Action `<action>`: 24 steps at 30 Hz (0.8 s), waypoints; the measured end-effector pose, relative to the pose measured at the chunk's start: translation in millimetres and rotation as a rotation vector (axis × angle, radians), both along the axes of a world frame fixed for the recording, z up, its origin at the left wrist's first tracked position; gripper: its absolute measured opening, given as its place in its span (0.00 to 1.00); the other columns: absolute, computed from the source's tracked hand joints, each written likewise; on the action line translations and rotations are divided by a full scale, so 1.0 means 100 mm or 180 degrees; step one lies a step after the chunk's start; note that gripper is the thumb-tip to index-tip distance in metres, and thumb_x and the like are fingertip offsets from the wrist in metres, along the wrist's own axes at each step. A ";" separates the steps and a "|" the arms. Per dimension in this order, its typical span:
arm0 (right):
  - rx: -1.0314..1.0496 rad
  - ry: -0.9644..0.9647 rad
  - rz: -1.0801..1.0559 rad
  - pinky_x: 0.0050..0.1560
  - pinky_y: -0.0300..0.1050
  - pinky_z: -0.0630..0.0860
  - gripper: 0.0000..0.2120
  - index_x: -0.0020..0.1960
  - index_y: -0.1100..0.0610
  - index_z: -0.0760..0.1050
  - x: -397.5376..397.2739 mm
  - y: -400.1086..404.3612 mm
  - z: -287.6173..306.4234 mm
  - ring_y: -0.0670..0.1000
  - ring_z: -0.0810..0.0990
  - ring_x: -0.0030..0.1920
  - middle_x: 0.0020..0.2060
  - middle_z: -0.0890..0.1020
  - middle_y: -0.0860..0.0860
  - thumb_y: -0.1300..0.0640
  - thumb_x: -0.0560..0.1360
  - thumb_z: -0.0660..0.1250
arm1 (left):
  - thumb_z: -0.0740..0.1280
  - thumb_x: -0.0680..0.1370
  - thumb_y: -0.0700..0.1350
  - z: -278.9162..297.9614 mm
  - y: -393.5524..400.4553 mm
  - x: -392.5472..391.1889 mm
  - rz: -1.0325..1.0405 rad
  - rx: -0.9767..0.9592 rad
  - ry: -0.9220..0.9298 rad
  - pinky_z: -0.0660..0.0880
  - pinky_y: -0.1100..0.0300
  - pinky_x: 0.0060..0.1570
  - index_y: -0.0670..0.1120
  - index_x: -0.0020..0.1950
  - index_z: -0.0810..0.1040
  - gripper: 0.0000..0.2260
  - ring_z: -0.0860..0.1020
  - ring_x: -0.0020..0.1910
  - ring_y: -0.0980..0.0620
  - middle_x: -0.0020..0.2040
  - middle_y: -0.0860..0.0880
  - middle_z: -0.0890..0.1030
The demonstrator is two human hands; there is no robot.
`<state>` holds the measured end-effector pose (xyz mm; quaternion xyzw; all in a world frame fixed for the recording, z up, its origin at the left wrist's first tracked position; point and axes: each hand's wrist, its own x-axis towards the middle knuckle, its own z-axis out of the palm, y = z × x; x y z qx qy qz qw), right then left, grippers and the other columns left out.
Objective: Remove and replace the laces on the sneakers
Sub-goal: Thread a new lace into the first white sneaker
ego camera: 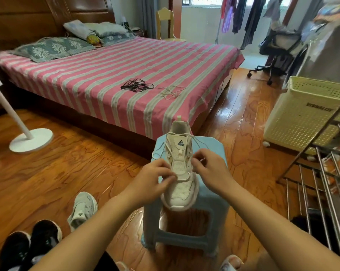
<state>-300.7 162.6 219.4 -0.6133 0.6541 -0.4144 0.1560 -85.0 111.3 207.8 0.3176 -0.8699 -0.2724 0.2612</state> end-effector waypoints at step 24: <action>0.0507 -0.0496 0.0285 0.38 0.43 0.75 0.11 0.35 0.52 0.79 0.41 -0.63 0.45 0.39 0.74 0.28 0.26 0.78 0.41 0.53 0.75 0.75 | 0.78 0.67 0.63 -0.18 0.24 -0.23 0.1253 0.1318 -0.0529 0.75 0.49 0.62 0.58 0.61 0.62 0.32 0.70 0.60 0.52 0.60 0.55 0.67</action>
